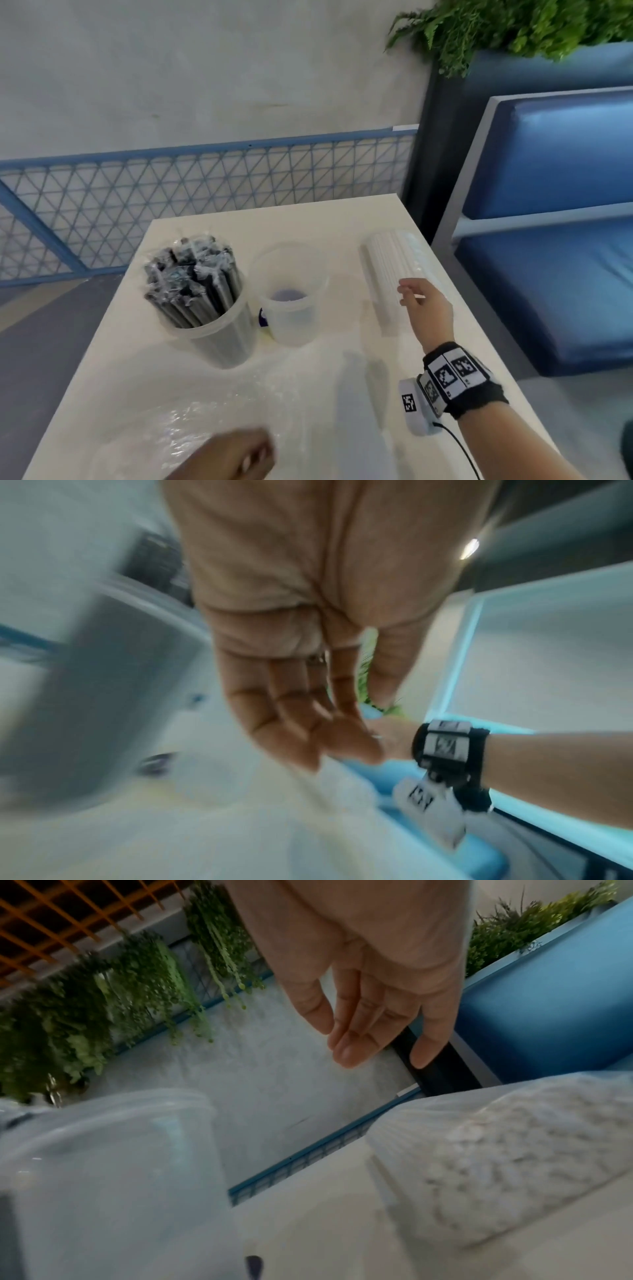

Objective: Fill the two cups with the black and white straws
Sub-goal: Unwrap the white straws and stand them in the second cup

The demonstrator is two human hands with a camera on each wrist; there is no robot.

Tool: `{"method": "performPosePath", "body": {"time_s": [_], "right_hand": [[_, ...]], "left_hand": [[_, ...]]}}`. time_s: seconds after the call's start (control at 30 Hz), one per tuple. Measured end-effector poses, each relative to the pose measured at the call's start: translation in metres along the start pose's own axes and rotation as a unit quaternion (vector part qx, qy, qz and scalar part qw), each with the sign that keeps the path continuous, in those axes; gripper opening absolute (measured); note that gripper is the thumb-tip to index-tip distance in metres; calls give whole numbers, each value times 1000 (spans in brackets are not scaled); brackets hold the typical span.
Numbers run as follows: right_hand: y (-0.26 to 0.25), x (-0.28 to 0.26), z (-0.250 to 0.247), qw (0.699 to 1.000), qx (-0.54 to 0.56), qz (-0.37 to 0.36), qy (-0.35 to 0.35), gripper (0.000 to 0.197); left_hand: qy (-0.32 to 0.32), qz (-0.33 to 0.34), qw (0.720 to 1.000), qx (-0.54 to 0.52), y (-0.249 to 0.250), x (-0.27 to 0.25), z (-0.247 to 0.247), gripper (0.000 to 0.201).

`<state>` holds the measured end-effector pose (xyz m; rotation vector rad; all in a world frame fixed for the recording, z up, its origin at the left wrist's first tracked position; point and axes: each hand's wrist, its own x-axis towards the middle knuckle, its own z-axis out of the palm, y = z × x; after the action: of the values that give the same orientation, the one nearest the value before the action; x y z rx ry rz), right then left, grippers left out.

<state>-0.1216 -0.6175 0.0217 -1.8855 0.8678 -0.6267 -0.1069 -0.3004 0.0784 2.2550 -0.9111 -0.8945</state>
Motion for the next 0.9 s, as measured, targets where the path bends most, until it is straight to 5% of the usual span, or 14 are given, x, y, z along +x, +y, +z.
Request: {"method": "performPosePath", "body": {"time_s": [0.17,0.23,0.37,0.53,0.73,0.9], "right_hand": [[30,48,-18,994,-108,15,-23,38],[39,61,-19,984,-167,45,-50,53],[55,76,-18,959,-222,126,-125,80],[72,83,-19,936,-242,166,-194,87],[82,82,-24,946,-207,151,-200,79],[86,63,-26,955,-144,156,-207,67]], "left_hand": [[127,47,962,-238,87,140,36,7],[145,-16,939,-313,102,202,50,17],[123,-170,936,-281,97,282,72,58],[85,-229,950,-192,93,315,90,62],[82,-206,965,-137,89,316,97,63],[141,-128,957,-219,93,288,98,48]]}}
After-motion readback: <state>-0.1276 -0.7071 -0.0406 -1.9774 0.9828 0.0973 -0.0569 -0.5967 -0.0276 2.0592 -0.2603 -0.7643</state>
